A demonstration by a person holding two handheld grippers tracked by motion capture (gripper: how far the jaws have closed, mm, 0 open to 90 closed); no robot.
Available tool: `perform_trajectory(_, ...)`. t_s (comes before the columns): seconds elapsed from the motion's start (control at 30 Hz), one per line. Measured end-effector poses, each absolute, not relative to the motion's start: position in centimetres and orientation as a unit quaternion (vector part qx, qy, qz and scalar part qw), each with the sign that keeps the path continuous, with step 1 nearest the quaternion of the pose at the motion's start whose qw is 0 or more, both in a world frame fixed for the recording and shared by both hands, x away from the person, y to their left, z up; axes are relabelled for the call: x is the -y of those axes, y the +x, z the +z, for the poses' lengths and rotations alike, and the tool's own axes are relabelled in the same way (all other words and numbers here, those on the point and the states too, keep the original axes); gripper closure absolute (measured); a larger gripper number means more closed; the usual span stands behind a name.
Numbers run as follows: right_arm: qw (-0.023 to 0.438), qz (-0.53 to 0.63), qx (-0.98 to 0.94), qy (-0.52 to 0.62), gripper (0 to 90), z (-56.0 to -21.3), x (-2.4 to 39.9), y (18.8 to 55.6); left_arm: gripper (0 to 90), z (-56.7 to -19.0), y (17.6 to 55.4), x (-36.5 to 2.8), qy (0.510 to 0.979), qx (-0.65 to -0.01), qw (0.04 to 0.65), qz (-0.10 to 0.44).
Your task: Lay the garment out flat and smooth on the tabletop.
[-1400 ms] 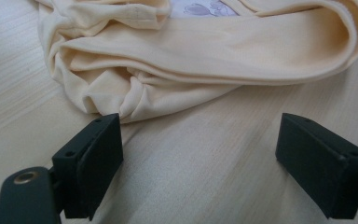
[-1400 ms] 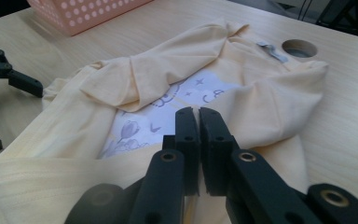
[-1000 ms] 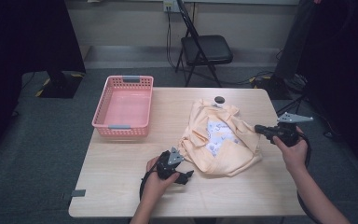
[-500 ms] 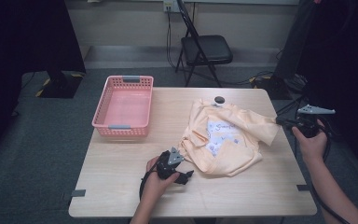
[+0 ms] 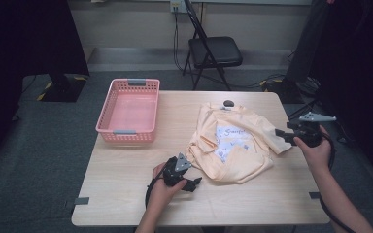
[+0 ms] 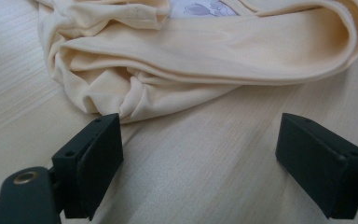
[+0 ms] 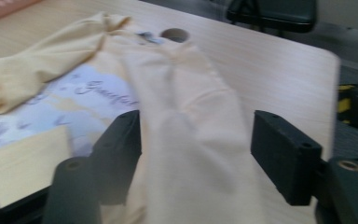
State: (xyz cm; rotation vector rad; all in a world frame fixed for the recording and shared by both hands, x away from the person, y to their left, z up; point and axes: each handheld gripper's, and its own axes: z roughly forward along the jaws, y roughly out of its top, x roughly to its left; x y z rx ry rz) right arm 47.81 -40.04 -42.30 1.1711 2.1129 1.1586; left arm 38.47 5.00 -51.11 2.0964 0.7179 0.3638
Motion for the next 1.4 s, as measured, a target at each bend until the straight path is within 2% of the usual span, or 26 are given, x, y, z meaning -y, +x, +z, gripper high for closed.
perform_trajectory(0.1, 0.221, 0.428, -0.778, 0.404, 22.0, -42.9, 38.3, 46.6, 14.6, -51.1, 38.5, -5.0, 0.841, -0.288, 0.433, 0.146)
perform_trajectory(0.3, 0.204, 0.424, -0.800, 0.373, 17.6, -44.1, 36.0, 44.7, 14.6, -51.1, 38.5, -5.0, 0.841, -0.288, 0.433, 0.146)
perform_trajectory(0.57, 0.175, 0.401, -0.823, 0.363, 12.6, -46.7, 35.0, 42.6, 14.6, -51.1, 38.5, -5.0, 0.841, -0.288, 0.433, 0.146)
perform_trajectory(0.83, 0.177, 0.369, -0.836, 0.367, 12.4, -48.6, 35.2, 41.8, 14.6, -51.1, 38.5, -5.0, 0.842, -0.288, 0.433, 0.146)
perform_trajectory(1.03, 0.158, 0.365, -0.836, 0.378, 11.0, -49.8, 35.5, 41.9, 14.6, -51.1, 38.5, -5.0, 0.842, -0.288, 0.432, 0.146)
perform_trajectory(1.4, 0.159, 0.367, -0.834, 0.380, 10.5, -49.9, 35.5, 41.9, 16.7, -50.6, 38.6, -5.3, 0.838, -0.293, 0.437, 0.148)
